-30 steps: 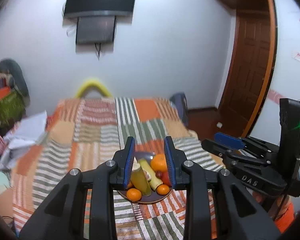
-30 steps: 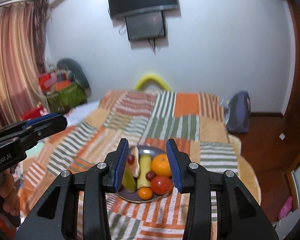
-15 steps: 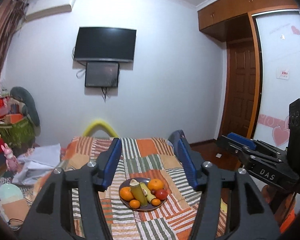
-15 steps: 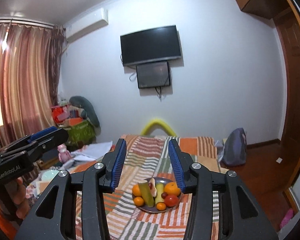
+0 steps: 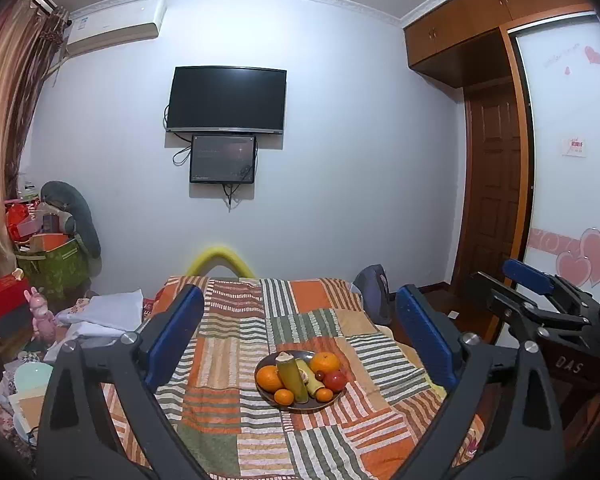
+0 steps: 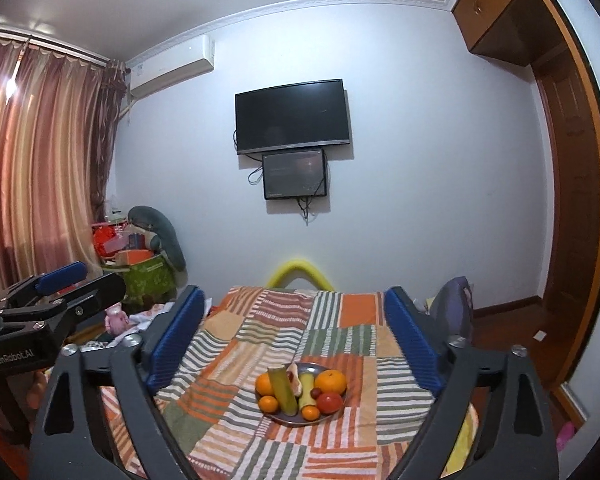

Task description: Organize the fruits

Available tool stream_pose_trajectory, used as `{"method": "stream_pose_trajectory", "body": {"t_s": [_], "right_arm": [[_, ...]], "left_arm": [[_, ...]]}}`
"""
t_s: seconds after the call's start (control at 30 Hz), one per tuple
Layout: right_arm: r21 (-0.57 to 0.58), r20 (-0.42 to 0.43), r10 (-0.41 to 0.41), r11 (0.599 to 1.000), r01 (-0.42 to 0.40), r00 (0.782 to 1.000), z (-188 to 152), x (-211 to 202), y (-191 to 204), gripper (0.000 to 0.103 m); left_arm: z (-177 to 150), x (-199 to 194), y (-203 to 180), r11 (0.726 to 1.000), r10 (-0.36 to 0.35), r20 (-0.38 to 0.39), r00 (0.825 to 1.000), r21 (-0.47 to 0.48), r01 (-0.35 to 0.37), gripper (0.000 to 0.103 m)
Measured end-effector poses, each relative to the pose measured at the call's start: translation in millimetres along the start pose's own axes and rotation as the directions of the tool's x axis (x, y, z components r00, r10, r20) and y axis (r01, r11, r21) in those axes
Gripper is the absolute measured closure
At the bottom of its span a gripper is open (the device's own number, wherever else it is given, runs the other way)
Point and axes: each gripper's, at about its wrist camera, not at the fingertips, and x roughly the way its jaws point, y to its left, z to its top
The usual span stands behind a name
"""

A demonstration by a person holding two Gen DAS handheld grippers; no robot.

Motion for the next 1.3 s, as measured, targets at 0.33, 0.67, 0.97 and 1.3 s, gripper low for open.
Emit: {"method": "stream_pose_trajectory", "body": {"t_s": [0.33,0.67,0.97,1.3], "right_arm": [[-0.004,0.005,-0.013,1.0,0.013,1.0,-9,-16,-4,0.0],[-0.006,0.007,-0.014,1.0,0.014,1.0,-12,-20,-5,0.0],[-0.01,0.005,-0.019,1.0,0.019,1.0,-13,-23,-6,0.0],[-0.011,0.002,-0.016,1.0,0.016,1.0,-13,-24,-6,0.0]], "left_arm": [[-6,-6,-1,1.0,0.01,-0.002,1.0,0.004,-0.01,0.001],[-7,-7,-1,1.0,0.003,0.0,1.0,-0.002,-0.003,0.0],[-8,-6,-1,1.0,0.001,-0.005,1.0,-0.003,-0.001,0.0],[-9,-5,-2,1.0,-0.004,-0.011,1.0,-0.002,0.004,0.0]]}}
